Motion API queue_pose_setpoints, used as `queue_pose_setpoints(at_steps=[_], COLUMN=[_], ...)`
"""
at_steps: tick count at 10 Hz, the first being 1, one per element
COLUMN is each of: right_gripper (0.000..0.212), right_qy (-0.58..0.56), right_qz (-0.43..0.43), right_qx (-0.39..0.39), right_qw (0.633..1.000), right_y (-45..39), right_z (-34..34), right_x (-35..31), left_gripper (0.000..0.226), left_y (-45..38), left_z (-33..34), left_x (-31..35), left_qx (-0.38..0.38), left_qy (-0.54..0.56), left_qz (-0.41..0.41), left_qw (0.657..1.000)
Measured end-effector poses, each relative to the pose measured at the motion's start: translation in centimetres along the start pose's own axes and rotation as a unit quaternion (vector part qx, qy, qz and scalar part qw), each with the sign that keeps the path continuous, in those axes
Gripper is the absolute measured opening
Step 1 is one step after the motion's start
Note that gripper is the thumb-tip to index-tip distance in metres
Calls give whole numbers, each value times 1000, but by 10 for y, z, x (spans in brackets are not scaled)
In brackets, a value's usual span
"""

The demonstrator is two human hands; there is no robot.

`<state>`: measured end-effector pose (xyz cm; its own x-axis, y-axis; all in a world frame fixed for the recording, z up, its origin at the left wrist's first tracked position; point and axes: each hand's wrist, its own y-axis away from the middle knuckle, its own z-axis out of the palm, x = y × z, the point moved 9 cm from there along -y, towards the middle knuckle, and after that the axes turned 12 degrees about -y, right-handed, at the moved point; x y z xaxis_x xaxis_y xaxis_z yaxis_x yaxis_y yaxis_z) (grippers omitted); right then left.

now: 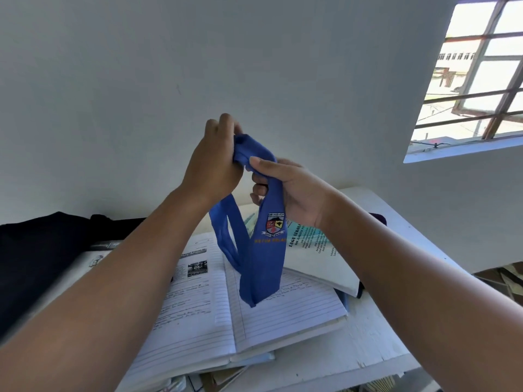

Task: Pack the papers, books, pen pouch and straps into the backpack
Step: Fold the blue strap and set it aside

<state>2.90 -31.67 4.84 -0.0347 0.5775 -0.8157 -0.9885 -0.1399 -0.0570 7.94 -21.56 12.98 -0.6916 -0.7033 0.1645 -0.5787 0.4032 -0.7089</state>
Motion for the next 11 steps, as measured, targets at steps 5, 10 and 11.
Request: queue_pose_setpoints(at_steps=[5,10,11], right_gripper=[20,54,36], right_qy=[21,95,95], right_qz=[-58,33,20], right_qx=[47,20,1], right_qw=[997,995,995], right_y=[-10,-1,2], right_z=[-8,-23,-16], right_x=[9,28,26], left_gripper=[16,13,10], left_y=[49,41,28], left_z=[80,66,54], left_x=[-31,-19,-11], left_qx=[-114,-69,-32], left_qy=[581,497,441], left_qz=[-358,-376,-274], left_qw=[722,779,854])
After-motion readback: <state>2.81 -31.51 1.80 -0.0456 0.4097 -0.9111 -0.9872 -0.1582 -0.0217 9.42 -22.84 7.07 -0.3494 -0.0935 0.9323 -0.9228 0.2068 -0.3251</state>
